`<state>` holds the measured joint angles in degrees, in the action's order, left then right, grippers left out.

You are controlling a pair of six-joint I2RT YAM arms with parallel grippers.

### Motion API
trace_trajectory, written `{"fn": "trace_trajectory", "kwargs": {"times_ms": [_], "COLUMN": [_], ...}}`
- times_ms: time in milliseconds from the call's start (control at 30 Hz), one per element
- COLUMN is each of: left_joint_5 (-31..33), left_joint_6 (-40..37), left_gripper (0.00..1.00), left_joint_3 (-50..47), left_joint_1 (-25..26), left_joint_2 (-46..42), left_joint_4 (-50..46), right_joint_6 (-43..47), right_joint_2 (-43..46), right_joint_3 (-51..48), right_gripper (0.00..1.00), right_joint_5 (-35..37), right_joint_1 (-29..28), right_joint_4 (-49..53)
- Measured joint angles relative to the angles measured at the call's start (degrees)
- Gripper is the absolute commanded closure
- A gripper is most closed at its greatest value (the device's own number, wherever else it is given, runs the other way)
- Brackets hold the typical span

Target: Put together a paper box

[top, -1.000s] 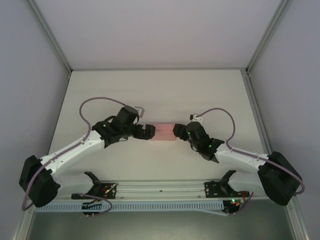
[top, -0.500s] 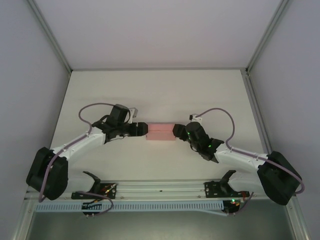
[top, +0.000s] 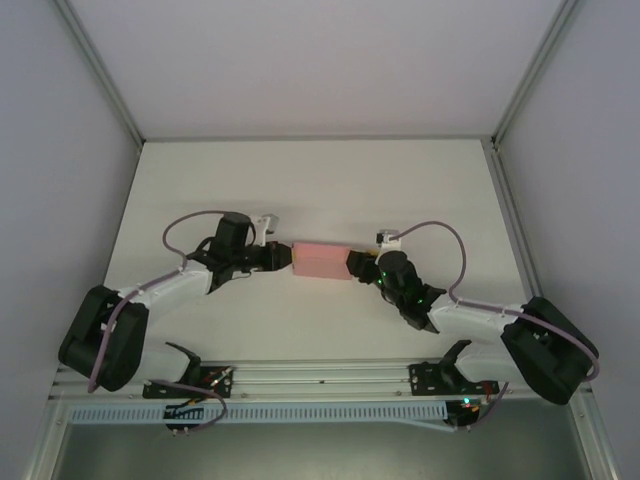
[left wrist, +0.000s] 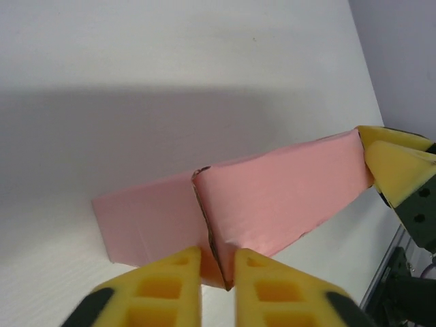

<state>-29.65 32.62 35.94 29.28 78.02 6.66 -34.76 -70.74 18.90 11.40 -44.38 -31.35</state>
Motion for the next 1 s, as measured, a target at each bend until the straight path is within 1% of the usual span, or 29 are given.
{"fn": "trace_trajectory", "kwargs": {"times_ms": [33, 133, 267, 533, 867, 900, 933, 1000], "left_joint_5": [-0.4, -0.6, -0.6, -1.1, -0.7, -0.4, 0.0, 0.7], "left_joint_6": [0.1, 0.2, 0.3, 0.3, 0.3, 0.3, 0.3, 0.0], "left_gripper": [1.00, 1.00, 1.00, 1.00, 1.00, 0.98, 0.92, 0.86], "left_joint_3": [-0.2, -0.5, -0.5, 0.4, 1.7, 2.1, 2.5, 3.3], "left_joint_1": [-0.1, -0.2, -0.2, -0.7, -0.7, -0.7, -0.7, -0.7], "left_joint_2": [0.2, 0.6, 0.9, 2.5, 2.8, 2.7, 2.6, 2.5], "left_joint_4": [1.1, 2.7, 3.2, 3.6, 1.8, 1.2, 0.4, -1.2], "right_joint_6": [1.1, 3.8, 7.0, 10.4, 10.8, 10.8, 10.8, 10.8], "right_joint_2": [0.0, 0.0, -0.5, -1.3, -3.4, -3.8, -4.2, -4.6], "right_joint_3": [-0.7, -1.8, -2.0, -1.7, 0.6, 1.0, 1.5, 2.2], "right_gripper": [0.57, 0.60, 0.68, 0.68, 0.68, 0.68, 0.68, 0.68], "right_joint_5": [-0.5, -1.8, -3.1, -3.5, -2.5, -2.3, -2.2, -2.2], "right_joint_1": [0.0, 0.2, 0.2, 0.3, 0.7, 0.8, 0.9, 0.9], "right_joint_4": [-1.6, -4.2, -5.8, -6.8, -5.7, -5.6, -5.4, -4.7]}}
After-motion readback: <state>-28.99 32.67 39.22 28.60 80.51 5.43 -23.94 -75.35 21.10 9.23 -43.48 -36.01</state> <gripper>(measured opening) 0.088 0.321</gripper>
